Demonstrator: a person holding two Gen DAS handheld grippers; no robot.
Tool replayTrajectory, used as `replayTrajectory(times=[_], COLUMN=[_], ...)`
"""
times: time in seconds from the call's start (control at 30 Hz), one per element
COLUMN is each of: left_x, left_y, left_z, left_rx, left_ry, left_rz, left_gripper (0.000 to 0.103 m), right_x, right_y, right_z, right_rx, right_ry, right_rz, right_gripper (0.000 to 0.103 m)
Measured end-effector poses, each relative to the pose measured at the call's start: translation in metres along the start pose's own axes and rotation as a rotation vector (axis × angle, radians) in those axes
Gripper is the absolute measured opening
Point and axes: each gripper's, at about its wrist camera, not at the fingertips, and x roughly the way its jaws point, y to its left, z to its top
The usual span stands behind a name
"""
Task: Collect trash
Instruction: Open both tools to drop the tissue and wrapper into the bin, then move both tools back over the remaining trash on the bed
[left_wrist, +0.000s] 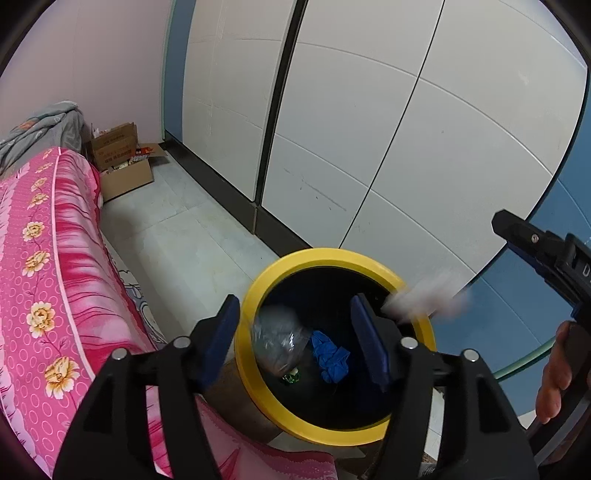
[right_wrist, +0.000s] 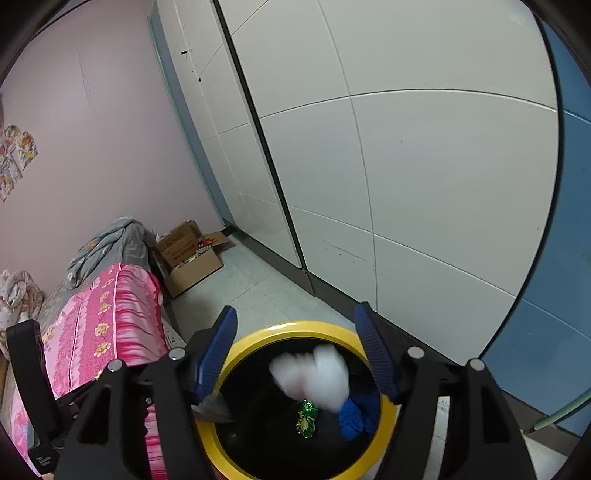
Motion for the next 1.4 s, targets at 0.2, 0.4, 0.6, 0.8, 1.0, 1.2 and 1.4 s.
replayTrajectory(times=[0.2,0.4,0.6,0.8,1.0,1.2,1.4], left_x=[-0.036,-0.087,-0.141,-0.192,-0.240,-0.283,-0.315], left_y=[0.007,0.022,0.052,0.089,0.133,0.188,0.257], left_z=[0.003,-0.002,-0.014,-0.032,-0.054,-0.087,-0.121], left_rx=[-0.014,-0.002,-0.028,-0.060,-0.099,-0.174,-0.280], left_ry=[-0.067,-0.143,-0.196,-0.239,-0.265,-0.261,-0.239], left_rz=[0.035,0.111,0.191,0.286,0.383,0.505,0.620], left_gripper=[0.076,0.082,0.085,0.088,0.089,0.089,0.089], right_x=[-0.020,-0.045,-0.068,-0.089,-0.102,-0.107,-0.102], right_y=[0.004,0.023,0.055,0.098,0.152,0.204,0.264], right_z=[-0.001,-0.005,-0.013,-0.019,-0.028,-0.044,-0.072], right_rx=[0.009,-0.027,-0.076,-0.147,-0.224,-0.307,-0.382], right_ry=[-0.021,-0.047,-0.072,-0.107,-0.097,-0.066,0.013], right_rz=[-0.003,0.008,0.057,0.141,0.254,0.336,0.411], right_gripper=[0.071,0.084,0.092,0.095,0.095,0.095,0.095])
